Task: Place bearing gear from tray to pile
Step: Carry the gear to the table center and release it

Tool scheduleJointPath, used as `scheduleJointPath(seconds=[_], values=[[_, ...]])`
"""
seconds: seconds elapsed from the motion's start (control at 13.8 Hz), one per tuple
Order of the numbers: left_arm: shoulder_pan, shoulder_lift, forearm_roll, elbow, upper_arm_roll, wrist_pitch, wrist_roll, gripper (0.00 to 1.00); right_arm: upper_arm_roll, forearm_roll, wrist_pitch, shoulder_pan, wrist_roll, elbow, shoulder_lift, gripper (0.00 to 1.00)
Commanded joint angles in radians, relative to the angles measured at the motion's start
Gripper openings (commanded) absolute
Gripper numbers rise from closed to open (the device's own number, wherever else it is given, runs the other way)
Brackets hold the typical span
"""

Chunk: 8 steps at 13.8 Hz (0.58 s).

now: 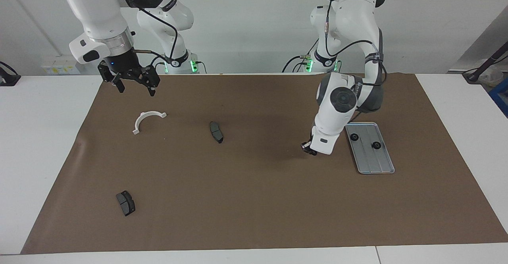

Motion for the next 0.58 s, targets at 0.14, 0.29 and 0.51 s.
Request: scheduleJointPath(seconds=[0.14,0.29,0.51], values=[[-0.111,0.039,-0.059,0.010,0.018,0.120,-0.155,0.09,0.007,0.028,-0.005,-0.018,-0.033,-0.003,-0.002,1.00],[-0.144,0.061,-0.059,0.010,0.018,0.176,-0.209,0.12,0.007,0.028,-0.005,-0.018,-0.033,-0.003,-0.002,1.00],[-0.157,0.064,-0.059,0.010,0.018,0.178,-0.223,0.41,0.007,0.028,-0.005,-0.018,-0.033,-0.003,-0.002,1.00]])
